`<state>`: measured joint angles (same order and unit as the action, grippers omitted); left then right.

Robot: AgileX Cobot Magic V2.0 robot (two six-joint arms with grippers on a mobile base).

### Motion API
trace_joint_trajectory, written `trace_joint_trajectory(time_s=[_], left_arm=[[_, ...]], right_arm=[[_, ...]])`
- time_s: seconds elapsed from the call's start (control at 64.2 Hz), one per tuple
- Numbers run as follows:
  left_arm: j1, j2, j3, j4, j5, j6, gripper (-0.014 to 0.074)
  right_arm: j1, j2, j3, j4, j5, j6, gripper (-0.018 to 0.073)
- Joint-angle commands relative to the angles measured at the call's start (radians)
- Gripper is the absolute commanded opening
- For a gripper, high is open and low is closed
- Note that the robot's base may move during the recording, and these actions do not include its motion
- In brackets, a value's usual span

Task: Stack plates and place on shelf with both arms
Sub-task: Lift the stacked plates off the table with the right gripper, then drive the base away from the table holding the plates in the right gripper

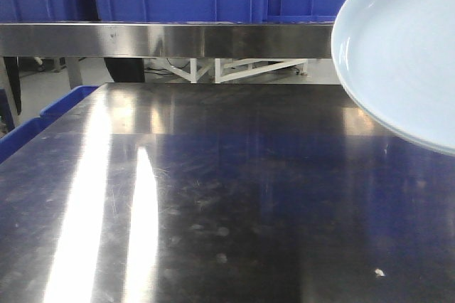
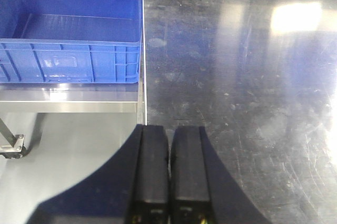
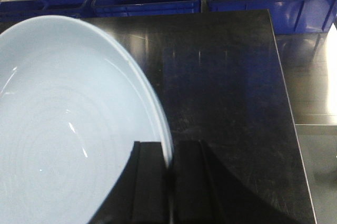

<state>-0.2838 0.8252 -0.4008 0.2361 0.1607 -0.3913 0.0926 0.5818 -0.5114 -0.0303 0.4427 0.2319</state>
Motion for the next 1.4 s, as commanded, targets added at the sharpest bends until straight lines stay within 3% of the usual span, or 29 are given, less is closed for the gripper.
trace_joint_trajectory(time_s=[0.0, 1.385], left_arm=[[0.002, -0.008, -0.027, -0.004, -0.078, -0.007, 0.0097], [0.002, -0.008, -0.027, -0.004, -0.078, -0.007, 0.0097]], right_arm=[[-0.005, -0.005, -0.033, -0.002, -0.103, -0.003, 0.0015], [-0.005, -0.005, -0.033, -0.002, -0.088, -0.003, 0.0015]])
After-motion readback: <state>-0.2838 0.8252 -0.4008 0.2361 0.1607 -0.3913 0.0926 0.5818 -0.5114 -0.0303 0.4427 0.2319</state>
